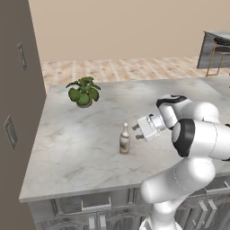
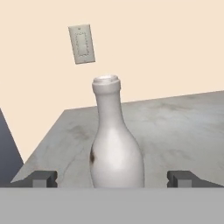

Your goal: Place the drinks on the dining counter in a tight cluster.

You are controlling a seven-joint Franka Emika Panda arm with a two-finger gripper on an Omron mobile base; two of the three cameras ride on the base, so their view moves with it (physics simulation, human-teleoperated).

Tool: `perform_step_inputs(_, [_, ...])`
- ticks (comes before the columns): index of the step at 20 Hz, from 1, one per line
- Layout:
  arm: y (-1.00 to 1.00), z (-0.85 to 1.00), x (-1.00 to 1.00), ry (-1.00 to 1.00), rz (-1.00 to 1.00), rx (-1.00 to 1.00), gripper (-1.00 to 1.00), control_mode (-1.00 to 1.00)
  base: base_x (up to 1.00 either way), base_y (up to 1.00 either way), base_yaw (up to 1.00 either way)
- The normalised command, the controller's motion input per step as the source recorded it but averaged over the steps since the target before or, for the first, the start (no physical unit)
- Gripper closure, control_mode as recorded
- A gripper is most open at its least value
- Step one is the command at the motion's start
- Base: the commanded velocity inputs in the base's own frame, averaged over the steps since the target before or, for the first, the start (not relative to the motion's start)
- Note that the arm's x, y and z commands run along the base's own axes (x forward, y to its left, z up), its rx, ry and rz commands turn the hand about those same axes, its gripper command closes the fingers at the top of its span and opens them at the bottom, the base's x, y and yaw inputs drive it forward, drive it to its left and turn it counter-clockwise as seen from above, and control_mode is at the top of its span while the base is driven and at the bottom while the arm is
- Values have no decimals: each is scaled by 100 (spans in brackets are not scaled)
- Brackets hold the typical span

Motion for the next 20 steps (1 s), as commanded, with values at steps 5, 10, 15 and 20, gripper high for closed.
perform_step_inputs(5, [5,0,0,0,0,0,-100,-100,0,0,0])
perform_step_inputs(10, [7,0,0,6,0,0,-100,-100,0,0,0])
perform_step_inputs(15, [4,0,0,10,0,0,-100,-100,0,0,0])
perform_step_inputs(20, [6,-9,0,6,0,0,-100,-100,0,0,0])
